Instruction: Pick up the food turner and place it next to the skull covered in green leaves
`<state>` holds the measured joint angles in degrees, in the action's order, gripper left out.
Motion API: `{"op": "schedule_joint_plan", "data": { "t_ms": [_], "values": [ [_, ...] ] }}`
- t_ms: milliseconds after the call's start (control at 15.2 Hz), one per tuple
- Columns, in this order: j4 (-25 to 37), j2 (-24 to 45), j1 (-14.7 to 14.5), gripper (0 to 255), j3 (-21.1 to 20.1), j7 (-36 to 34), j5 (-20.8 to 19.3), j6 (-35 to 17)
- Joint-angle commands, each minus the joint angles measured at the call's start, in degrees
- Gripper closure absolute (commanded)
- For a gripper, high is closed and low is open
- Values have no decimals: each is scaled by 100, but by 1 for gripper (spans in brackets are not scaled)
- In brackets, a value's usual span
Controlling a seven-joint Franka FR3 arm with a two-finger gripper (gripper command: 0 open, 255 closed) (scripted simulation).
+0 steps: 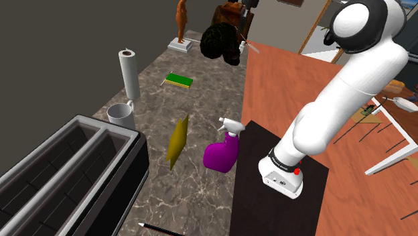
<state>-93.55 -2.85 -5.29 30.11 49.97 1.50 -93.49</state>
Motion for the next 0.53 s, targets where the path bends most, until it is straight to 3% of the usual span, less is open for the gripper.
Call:
{"op": "schedule_joint_plan", "data": {
  "t_ms": [0, 462],
  "values": [
    [-181, -22, 0, 255, -2, 1, -10, -165],
    [-816, -113, -5, 255, -14, -11, -55, -721]
  ]
}}
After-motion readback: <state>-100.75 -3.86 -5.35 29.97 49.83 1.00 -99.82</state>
